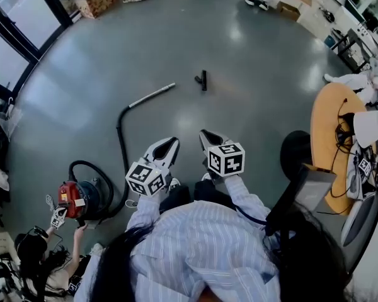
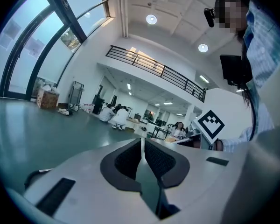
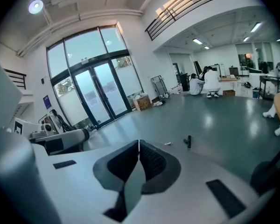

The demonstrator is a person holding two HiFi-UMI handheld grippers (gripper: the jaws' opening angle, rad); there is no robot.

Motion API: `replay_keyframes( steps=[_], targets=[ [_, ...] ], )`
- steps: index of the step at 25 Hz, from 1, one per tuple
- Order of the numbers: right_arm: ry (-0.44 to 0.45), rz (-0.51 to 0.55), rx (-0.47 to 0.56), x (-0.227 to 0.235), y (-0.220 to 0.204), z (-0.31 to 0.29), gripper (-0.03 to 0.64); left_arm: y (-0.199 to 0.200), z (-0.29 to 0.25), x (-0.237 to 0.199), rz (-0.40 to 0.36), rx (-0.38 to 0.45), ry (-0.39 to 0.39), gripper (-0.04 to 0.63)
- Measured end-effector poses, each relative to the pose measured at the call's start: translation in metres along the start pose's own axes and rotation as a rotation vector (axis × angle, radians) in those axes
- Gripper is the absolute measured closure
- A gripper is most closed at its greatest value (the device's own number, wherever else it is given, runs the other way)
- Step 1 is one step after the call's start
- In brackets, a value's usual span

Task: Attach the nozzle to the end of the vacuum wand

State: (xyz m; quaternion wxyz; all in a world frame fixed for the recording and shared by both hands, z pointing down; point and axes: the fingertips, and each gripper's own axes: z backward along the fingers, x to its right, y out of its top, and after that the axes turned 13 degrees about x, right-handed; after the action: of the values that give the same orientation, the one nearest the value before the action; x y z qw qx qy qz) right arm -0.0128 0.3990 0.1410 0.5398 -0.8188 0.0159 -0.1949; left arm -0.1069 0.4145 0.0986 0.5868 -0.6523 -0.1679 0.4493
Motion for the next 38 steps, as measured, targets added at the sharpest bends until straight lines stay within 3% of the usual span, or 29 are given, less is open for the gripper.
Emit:
replay_keyframes(
  steps=[10, 15, 22, 26, 31, 38],
  targets=[
    [-0.040, -0.057, 0.039, 0.043, 0.005, 0.013, 0.600, -0.013, -0.025, 0.013, -0.023, -0.047, -0.015, 0.569],
    [-0.052, -0.072, 0.034, 0.078, 0.008, 0.021, 0.601, -0.012, -0.042, 0.007, -0.055, -0.043, 0.028, 0.569],
    [-0.031, -0.060, 0.031, 0.130, 0.007, 0.034, 0.600, -0.035, -0.076, 0.014, -0.032, -0.010, 0.082, 0.569],
    [-0.042, -0.080, 0.024, 0.153, 0.008, 0.032, 0.601, -0.043, -0.091, 0.017, -0.019, -0.032, 0.083, 0.569],
    [-0.067, -0.127, 0.025, 0.174, 0.017, 0.010, 0.601, -0.033, -0.105, -0.013, -0.027, -0.038, 0.122, 0.569],
    [-0.113, -0.195, 0.029, 0.201, 0.039, -0.063, 0.600, -0.017, -0.140, -0.099, -0.020, -0.048, 0.158, 0.569]
  ],
)
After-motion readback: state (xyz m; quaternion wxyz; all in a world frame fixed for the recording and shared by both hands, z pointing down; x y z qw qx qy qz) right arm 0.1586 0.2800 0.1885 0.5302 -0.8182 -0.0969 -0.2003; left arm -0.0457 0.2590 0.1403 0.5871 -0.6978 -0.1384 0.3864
